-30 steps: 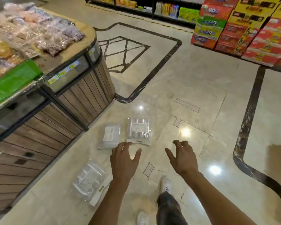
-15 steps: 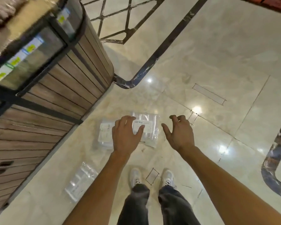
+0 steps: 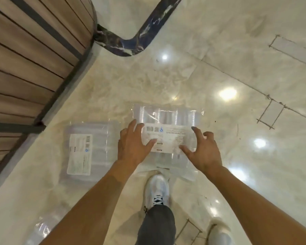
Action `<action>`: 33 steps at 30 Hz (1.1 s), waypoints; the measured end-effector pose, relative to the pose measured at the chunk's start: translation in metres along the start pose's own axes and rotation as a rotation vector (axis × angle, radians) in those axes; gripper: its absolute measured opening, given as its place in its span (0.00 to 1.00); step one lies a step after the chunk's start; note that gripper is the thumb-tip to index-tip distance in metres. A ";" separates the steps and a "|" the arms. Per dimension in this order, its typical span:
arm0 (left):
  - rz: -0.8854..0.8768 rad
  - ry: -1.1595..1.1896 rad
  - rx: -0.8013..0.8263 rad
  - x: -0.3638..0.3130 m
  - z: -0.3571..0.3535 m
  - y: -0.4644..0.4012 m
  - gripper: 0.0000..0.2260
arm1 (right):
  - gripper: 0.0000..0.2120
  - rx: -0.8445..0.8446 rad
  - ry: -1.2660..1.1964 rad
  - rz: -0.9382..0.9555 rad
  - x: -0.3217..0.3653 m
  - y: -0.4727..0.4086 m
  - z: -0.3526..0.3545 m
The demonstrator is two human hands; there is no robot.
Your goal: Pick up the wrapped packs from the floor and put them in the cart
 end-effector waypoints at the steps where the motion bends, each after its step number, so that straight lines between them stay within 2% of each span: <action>1: 0.009 0.054 0.014 0.012 -0.011 -0.014 0.37 | 0.40 -0.005 -0.047 0.002 -0.004 -0.015 -0.011; 6: -0.097 0.230 -0.076 0.037 -0.031 -0.039 0.37 | 0.39 -0.217 -0.312 0.033 -0.001 -0.047 -0.031; 10: -0.135 0.259 -0.081 0.029 -0.034 -0.033 0.39 | 0.50 -0.221 -0.358 0.005 0.001 -0.045 -0.035; 16: -0.158 0.301 -0.067 -0.024 -0.016 0.009 0.36 | 0.51 -0.313 -0.450 -0.046 0.001 0.012 0.008; 20: -0.219 0.358 -0.107 -0.083 0.033 0.064 0.36 | 0.50 -0.422 -0.504 -0.083 0.010 0.083 0.068; 27: -0.314 0.262 -0.103 -0.242 0.206 0.202 0.38 | 0.50 -0.554 -0.496 -0.079 0.067 0.278 0.253; 33: -0.551 0.207 -0.116 -0.384 0.313 0.340 0.38 | 0.50 -0.776 -0.551 -0.096 0.074 0.470 0.388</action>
Point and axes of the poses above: each hand's wrist, its own y-axis away from the middle knuckle, its own z-axis out of the back of the hand, x = y × z, the point moved 4 cm from there along -y, towards the middle knuckle, and after that the axes turned 13 degrees about x, right-handed, at the moved point
